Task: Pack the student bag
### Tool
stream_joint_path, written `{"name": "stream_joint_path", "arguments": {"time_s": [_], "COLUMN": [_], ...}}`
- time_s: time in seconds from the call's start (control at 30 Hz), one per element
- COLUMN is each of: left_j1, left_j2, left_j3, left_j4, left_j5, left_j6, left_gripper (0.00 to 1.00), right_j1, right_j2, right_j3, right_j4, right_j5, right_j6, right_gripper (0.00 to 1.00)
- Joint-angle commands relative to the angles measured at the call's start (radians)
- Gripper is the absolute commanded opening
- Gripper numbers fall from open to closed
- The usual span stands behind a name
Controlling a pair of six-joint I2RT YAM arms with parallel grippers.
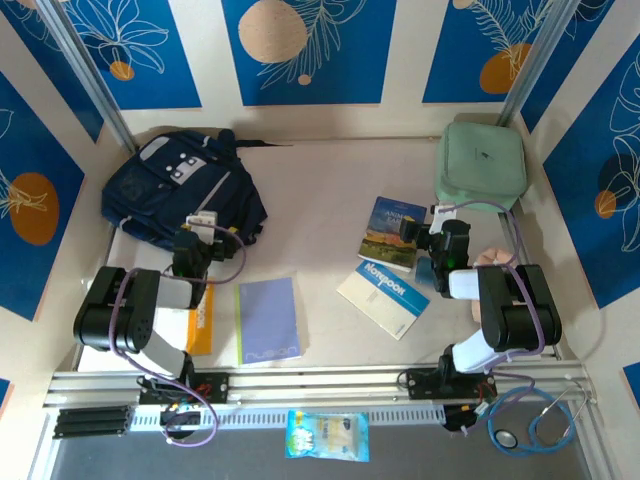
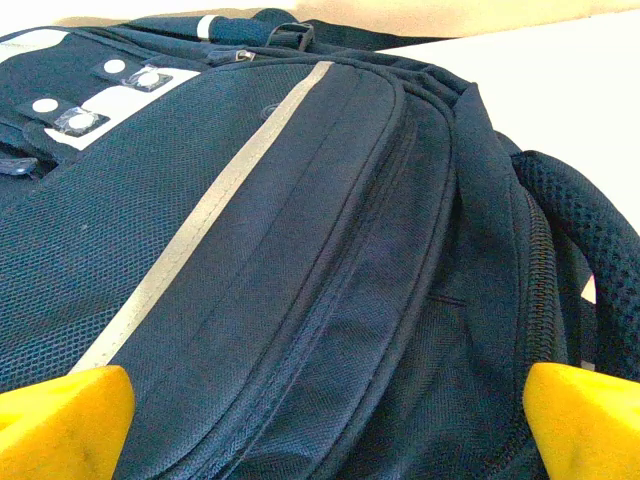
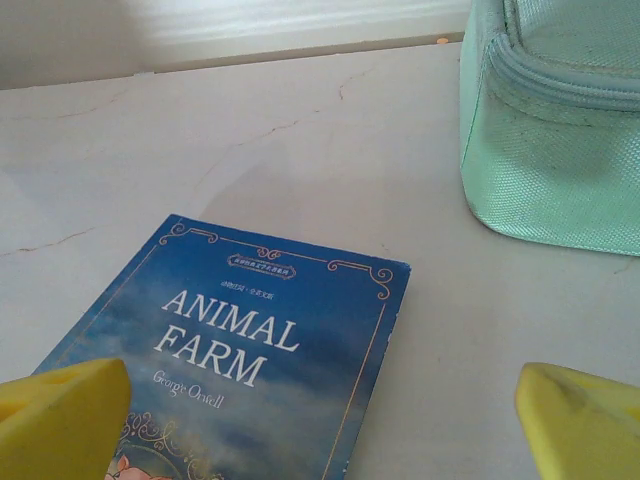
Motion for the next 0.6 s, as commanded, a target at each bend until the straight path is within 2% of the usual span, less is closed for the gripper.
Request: {"name": "stream_joint_path", "arguments": {"time_s": [0.0, 0.57], "left_j1": [0.012, 0.021], "left_j2": [0.005, 0.006], "left_j3": [0.016, 0.025], "left_j4": [-0.013, -0.028], "left_j5": [0.01, 0.023], "left_j6": [0.004, -0.005], "left_gripper": [1.0, 1.0], "right_j1": [0.005, -0.006], "right_j2": [0.003, 0.002], "right_j3": [-0.003, -0.001], "right_j4": [0.016, 0.01], "right_j5": [0.003, -0.019], "right_j6": [0.001, 0.006], "right_gripper": [0.99, 0.99]}}
